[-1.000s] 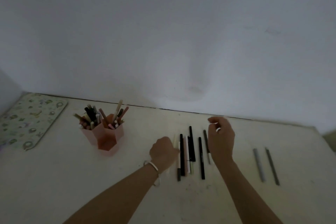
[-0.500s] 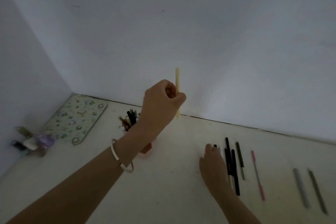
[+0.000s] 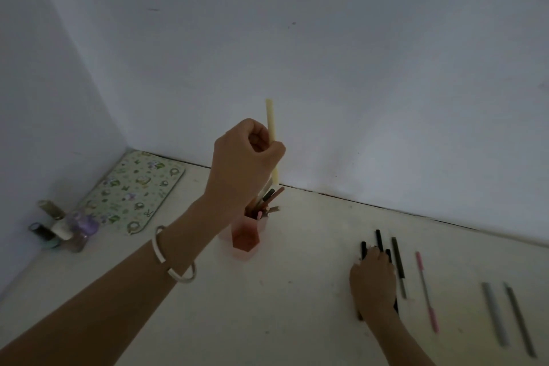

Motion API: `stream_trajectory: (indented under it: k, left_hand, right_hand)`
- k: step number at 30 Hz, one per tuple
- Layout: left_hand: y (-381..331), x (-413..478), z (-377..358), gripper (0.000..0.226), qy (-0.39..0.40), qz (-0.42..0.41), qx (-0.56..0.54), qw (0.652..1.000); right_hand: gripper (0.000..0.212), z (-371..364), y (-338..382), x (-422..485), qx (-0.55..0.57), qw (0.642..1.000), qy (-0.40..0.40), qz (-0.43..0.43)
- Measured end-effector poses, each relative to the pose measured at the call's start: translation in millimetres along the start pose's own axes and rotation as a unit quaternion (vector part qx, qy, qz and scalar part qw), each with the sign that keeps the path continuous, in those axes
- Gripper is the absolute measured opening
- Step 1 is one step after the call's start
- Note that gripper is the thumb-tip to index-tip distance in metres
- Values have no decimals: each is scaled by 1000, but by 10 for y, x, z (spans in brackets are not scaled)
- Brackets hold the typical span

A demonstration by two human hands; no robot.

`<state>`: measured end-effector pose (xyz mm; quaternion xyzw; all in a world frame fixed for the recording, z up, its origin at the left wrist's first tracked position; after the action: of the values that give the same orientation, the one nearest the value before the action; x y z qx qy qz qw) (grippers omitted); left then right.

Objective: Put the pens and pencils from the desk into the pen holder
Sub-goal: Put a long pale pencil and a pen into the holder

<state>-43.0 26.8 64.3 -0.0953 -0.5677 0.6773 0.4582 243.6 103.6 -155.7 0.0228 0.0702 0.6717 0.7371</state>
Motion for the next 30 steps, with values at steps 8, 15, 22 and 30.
stream_trajectory:
  k: [8, 15, 22, 30]
  left_hand:
    - [-15, -6, -36, 7, 5, 3, -12, 1000]
    - [30, 4, 32, 10, -20, -17, 0, 1000]
    - [302, 120, 145, 65, 21, -51, 34, 998]
    - [689, -54, -140, 38, 94, -107, 261, 955]
  right_hand:
    - [18, -75, 30, -22, -43, 996, 46, 60]
    - [15, 44, 217, -131, 52, 993, 46, 95]
    - [37, 1634, 947, -184, 525, 804, -191, 203]
    - [39, 1717, 1516, -318, 610, 739, -143, 248]
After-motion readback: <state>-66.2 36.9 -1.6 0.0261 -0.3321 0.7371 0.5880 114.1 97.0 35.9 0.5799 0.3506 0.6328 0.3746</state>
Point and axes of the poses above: each hand's wrist, its own x-axis towards the middle knuckle, its own z-axis out of the back of the hand, y = z × x, the point moved 5 cm from there along x, towards the middle knuckle, and after that the axes turned 8 degrees about -z, right-handed, at the moved point
